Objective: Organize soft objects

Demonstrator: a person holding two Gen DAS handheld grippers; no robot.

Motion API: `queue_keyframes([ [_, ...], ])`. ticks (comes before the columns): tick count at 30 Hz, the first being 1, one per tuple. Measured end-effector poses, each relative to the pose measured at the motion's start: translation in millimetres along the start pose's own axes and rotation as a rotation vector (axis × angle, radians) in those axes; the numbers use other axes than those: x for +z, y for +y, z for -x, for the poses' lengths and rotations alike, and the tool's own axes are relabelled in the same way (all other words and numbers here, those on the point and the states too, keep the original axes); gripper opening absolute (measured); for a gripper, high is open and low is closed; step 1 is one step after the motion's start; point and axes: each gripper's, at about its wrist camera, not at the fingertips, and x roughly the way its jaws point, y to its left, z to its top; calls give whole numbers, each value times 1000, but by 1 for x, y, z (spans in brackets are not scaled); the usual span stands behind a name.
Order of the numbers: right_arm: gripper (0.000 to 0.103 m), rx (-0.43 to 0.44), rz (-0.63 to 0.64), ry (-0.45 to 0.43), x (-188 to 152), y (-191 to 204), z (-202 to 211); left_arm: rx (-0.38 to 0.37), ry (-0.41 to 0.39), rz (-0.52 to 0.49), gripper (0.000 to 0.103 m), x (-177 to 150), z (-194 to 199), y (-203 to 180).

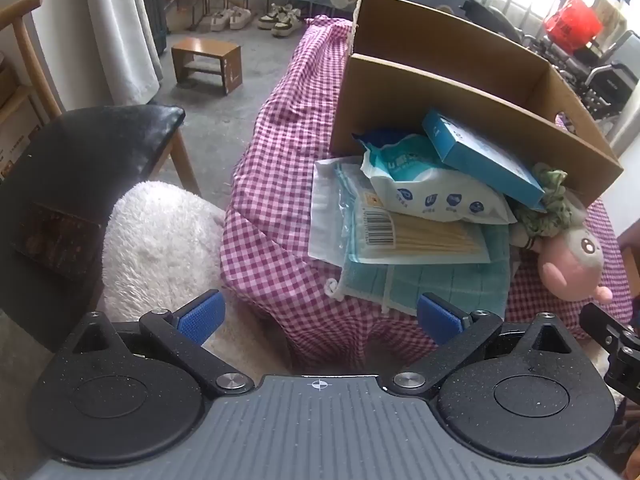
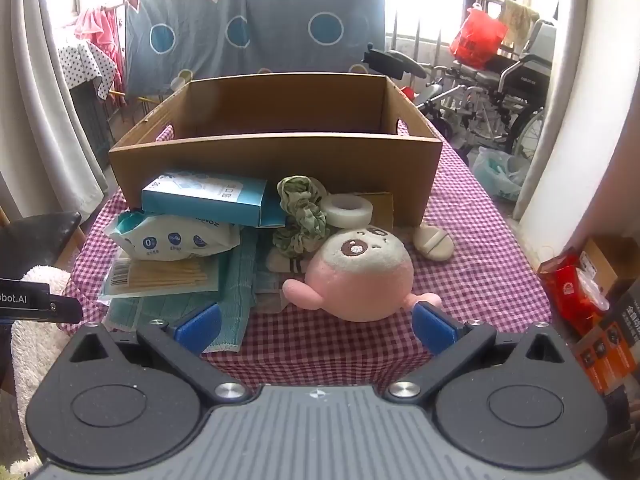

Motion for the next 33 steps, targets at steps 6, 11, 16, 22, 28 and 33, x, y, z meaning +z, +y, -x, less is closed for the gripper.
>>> queue_keyframes([
  [6, 103, -3, 5, 23, 1, 1, -1, 9, -13, 7, 103, -1, 1, 1],
  [11, 103, -3, 11, 21, 9, 3, 1, 20, 8, -1, 103, 0, -2, -2],
  [16, 103, 5, 3, 23, 9, 1, -3, 39, 22, -31, 103, 1, -6, -8],
  [22, 103, 5, -4, 43, 9, -1, -9, 41, 27, -71, 103, 1, -10, -16],
  [28, 103, -1, -11, 53, 9, -3, -12, 40, 41, -91, 103, 3, -14, -20],
  [33, 103, 4, -2, 66, 8, -3, -14, 46, 44, -94, 103, 3, -15, -22],
])
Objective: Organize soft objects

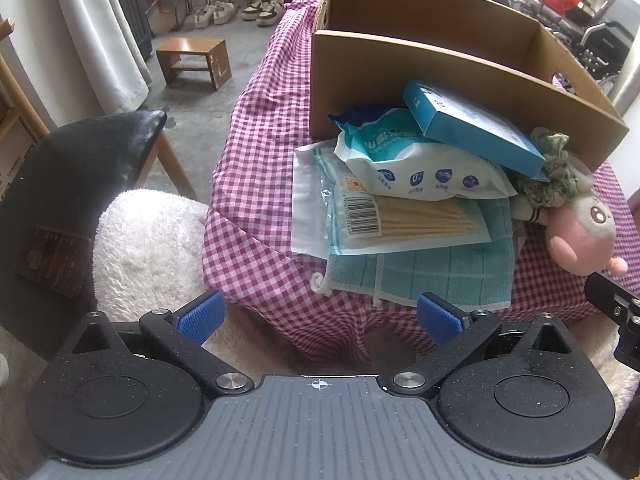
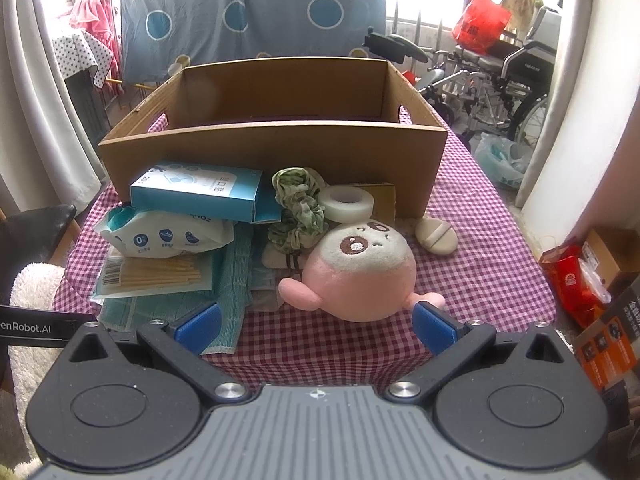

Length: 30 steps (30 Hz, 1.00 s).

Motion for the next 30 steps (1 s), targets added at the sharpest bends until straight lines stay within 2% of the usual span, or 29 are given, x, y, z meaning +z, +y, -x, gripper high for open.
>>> queue_keyframes([
  [30, 103, 0, 5, 1, 0, 0, 0, 12, 11, -18, 103, -1, -3, -2],
])
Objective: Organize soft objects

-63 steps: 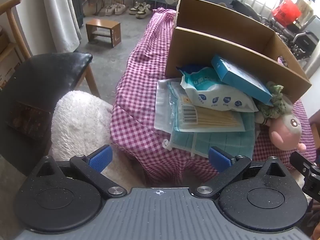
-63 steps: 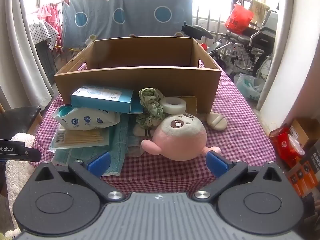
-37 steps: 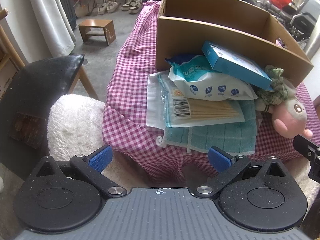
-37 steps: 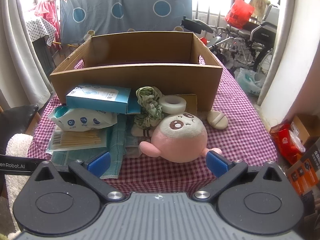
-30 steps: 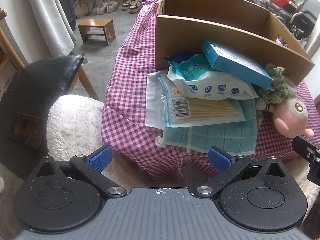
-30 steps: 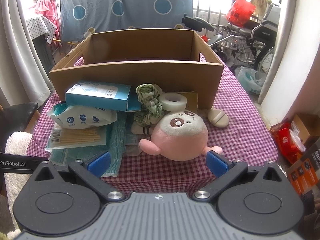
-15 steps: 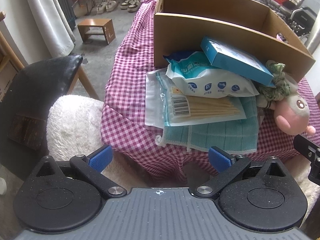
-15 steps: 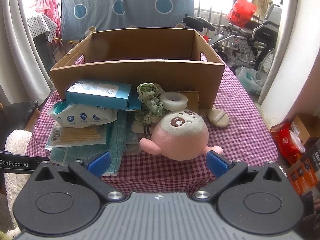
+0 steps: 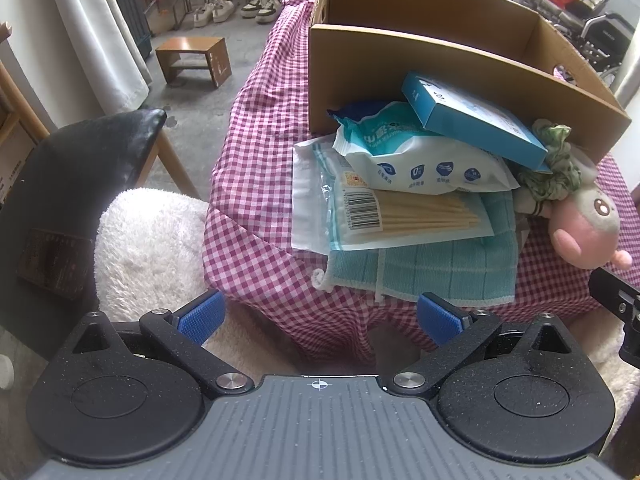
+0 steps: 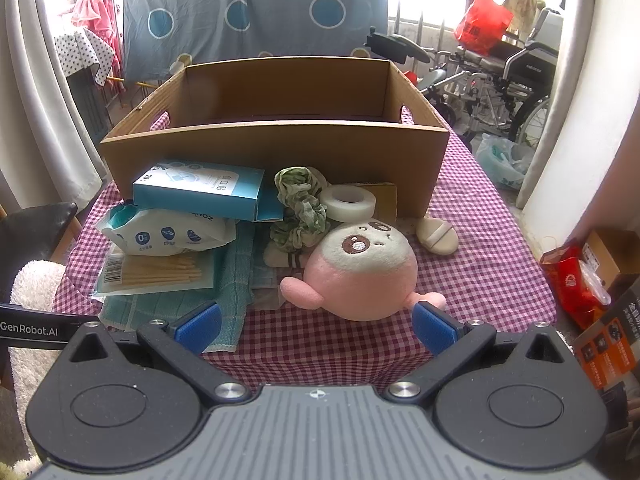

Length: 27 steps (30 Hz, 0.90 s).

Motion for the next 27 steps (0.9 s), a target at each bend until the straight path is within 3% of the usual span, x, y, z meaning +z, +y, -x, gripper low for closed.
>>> queue_keyframes([
  [27, 103, -2, -3, 9, -2, 1, -2, 2, 7, 2, 103, 0, 0, 2],
])
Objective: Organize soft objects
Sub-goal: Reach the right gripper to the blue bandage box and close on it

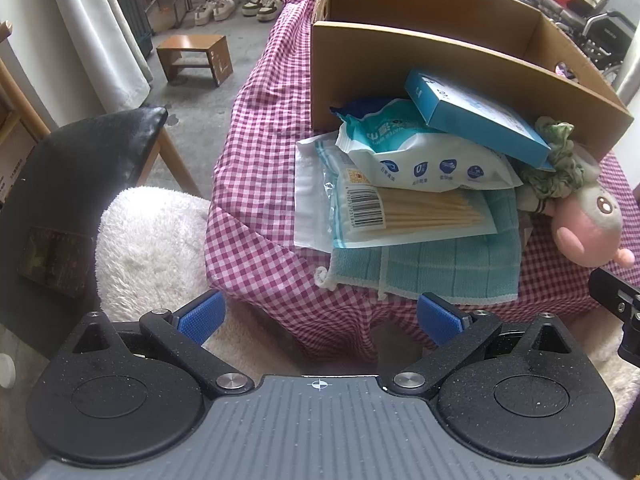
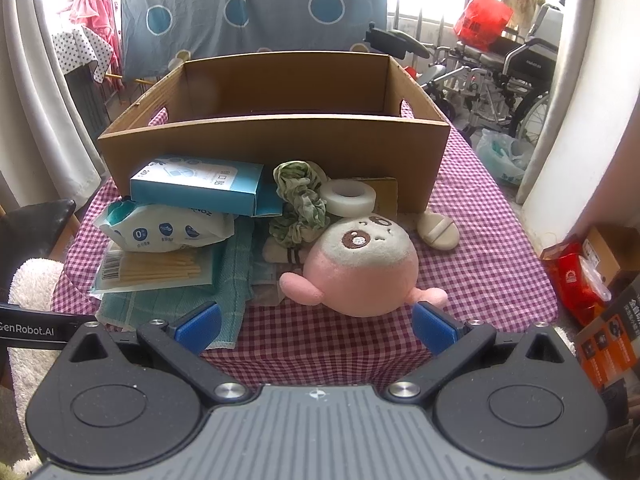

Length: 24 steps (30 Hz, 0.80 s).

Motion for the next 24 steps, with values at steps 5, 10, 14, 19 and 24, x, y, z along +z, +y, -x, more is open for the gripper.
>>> queue_keyframes([
  [5, 103, -5, -4, 0, 1, -2, 0, 0, 0, 0, 103, 0, 0, 0],
  [10, 103, -4, -9, -10, 3, -3, -1, 0, 0, 2, 102, 1, -1, 2],
  [14, 103, 22, -6, -58, 8, -7, 1, -12, -13, 10, 103, 4, -1, 6],
  [19, 103, 136, 0, -166, 24, -17, 8, -102, -90, 14, 102, 14, 3, 16],
  [24, 103, 302, -96, -227, 49, -31, 7, -229, -266, -25, 102, 29, 14, 25],
])
